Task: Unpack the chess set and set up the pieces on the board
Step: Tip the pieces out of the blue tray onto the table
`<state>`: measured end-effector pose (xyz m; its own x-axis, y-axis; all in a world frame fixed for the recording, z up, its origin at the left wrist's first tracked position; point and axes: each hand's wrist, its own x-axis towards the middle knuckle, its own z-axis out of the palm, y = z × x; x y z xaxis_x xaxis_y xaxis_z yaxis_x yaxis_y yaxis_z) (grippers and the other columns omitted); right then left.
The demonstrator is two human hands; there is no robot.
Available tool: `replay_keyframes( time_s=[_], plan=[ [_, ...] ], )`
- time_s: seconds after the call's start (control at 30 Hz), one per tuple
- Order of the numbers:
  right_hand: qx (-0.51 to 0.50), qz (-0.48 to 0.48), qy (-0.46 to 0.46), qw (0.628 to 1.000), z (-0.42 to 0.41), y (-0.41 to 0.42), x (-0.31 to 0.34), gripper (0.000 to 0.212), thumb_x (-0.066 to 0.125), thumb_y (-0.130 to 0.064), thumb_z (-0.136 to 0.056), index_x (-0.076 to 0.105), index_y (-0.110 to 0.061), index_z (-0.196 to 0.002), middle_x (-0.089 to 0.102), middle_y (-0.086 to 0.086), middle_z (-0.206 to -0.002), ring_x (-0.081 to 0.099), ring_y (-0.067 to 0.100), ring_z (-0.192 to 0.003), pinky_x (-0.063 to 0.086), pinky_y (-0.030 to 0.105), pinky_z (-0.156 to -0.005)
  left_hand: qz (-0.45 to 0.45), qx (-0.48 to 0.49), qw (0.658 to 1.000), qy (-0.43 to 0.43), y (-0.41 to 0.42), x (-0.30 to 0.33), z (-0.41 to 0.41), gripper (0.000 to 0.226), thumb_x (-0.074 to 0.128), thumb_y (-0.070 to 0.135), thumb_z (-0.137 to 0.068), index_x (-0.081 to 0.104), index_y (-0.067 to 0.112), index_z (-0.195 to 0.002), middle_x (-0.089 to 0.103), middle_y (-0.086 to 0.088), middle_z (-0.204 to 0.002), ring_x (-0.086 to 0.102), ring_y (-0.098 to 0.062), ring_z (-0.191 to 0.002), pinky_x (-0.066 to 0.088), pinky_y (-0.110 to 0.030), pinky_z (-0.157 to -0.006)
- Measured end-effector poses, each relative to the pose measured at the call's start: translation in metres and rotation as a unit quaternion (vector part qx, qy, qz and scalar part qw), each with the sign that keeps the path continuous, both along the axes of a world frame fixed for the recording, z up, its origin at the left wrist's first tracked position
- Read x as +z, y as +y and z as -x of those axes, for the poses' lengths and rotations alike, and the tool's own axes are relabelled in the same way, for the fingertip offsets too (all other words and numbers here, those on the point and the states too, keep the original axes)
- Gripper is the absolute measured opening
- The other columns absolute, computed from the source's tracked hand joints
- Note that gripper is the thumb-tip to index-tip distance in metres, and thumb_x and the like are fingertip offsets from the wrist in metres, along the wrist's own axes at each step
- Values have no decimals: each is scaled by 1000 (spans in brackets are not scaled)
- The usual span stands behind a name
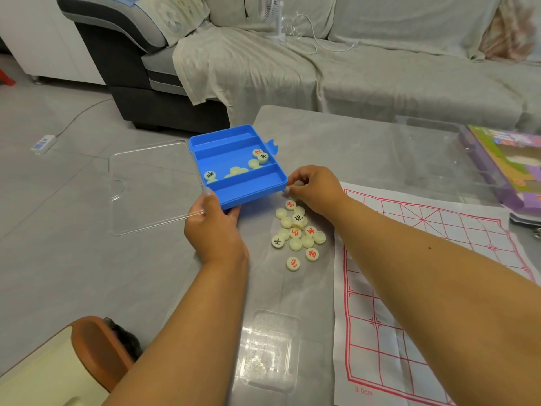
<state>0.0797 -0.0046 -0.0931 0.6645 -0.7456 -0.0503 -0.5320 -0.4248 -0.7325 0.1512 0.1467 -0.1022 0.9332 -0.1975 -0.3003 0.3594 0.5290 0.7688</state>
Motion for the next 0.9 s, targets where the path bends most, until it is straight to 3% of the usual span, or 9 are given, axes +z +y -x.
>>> replay_keyframes(
  time_s=[0.2, 0.33, 0.4, 0.47, 0.53, 0.63, 0.73, 0.8, 0.9],
  plan=[
    [-49, -34, -84, 995, 1, -3, -1, 5, 62, -17, -88, 67, -19, -87, 60, -9, -78, 54, 5, -72, 47, 20, -70, -2, -1, 1000, 2, 0, 1, 0, 25, 52, 16, -97, 61, 0, -114, 67, -15, -109, 67, -21, -99, 59, -37, -77],
    [-76, -35, -81, 993, 4, -7, 0, 30, 50, 3, -86, 66, -20, -96, 58, -5, -90, 53, 10, -80, 46, 18, -67, -1, -2, 1000, -3, 1, 1, 0, 17, 51, 15, -97, 63, 5, -105, 67, -11, -103, 67, -21, -98, 59, -37, -77],
    [-121, -28, -126, 984, 4, -8, 3, 33, 48, 5, -85, 65, -18, -102, 62, -1, -102, 57, 13, -91, 52, 25, -79, -1, -4, 1000, -9, 1, 1, 0, 15, 51, 13, -97, 63, 6, -101, 67, -10, -100, 67, -21, -98, 59, -36, -76],
    [-154, 14, -191, 969, 0, -8, 12, 22, 52, -3, -88, 63, -15, -104, 63, -2, -104, 58, 11, -95, 50, 29, -89, -9, -8, 1000, -18, 1, 0, 1, 15, 51, 14, -97, 64, 7, -99, 67, -9, -99, 67, -20, -97, 59, -35, -76],
    [-124, 101, -211, 964, -7, -5, 23, 17, 54, -11, -89, 63, -14, -103, 63, -3, -101, 55, 8, -92, 48, 25, -86, -18, -17, 999, -31, 1, 1, 3, 15, 51, 15, -97, 64, 6, -99, 67, -9, -99, 67, -20, -97, 59, -34, -75],
    [3, 238, -159, 958, -21, 5, 36, 23, 52, -23, -92, 62, -13, -111, 63, 0, -110, 52, 12, -101, 39, 21, -87, -30, -33, 998, -53, 1, 1, 6, 17, 50, 17, -98, 65, 9, -97, 69, -9, -100, 69, -17, -95, 59, -33, -74],
    [119, 362, 2, 925, -35, 9, 36, 39, 40, -40, -97, 58, -11, -116, 60, 5, -116, 50, 22, -109, 34, 30, -93, -28, -39, 997, -57, 1, 2, 6, 21, 50, 17, -98, 64, 3, -104, 69, -13, -104, 69, -19, -95, 59, -35, -76],
    [136, 448, 87, 879, -37, 11, 32, 46, 30, -45, -98, 59, -10, -108, 61, 6, -107, 49, 24, -103, 32, 34, -92, -27, -41, 997, -54, 2, 2, 6, 25, 51, 16, -98, 62, -2, -110, 68, -17, -107, 69, -22, -97, 59, -37, -78],
    [131, 495, 125, 850, -38, 14, 32, 50, 25, -47, -98, 56, -8, -99, 58, 8, -100, 46, 25, -101, 27, 36, -91, -31, -46, 997, -52, 2, 2, 5, 22, 51, 16, -97, 63, -1, -107, 67, -18, -109, 68, -23, -99, 58, -39, -79]
  ],
)
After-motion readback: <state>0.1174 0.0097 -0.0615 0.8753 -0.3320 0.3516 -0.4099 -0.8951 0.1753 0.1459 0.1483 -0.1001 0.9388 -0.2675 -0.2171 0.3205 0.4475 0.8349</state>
